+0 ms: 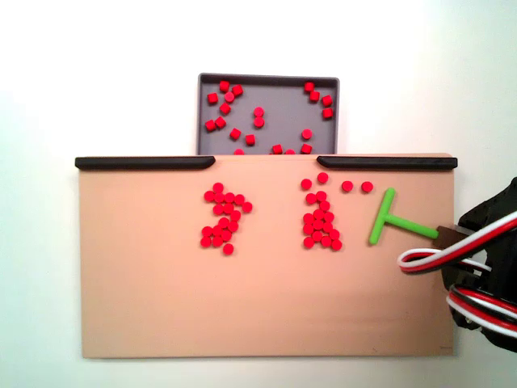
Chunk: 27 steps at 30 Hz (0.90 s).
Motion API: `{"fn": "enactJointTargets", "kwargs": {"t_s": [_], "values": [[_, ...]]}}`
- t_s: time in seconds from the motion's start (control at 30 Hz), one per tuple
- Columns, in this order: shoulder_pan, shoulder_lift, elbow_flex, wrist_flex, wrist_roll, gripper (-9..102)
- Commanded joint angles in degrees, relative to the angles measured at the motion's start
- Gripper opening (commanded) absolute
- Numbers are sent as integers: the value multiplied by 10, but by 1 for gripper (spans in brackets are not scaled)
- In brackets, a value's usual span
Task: Push granules from right to the grey container
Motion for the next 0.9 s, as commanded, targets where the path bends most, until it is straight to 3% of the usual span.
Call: {"fn": "enactJointTargets", "kwargs": {"t_s": [0.0,0.87], "values": [[-4,2,-27,-1,-163,0],[-33,-19,-45,-2,-122,0]]}}
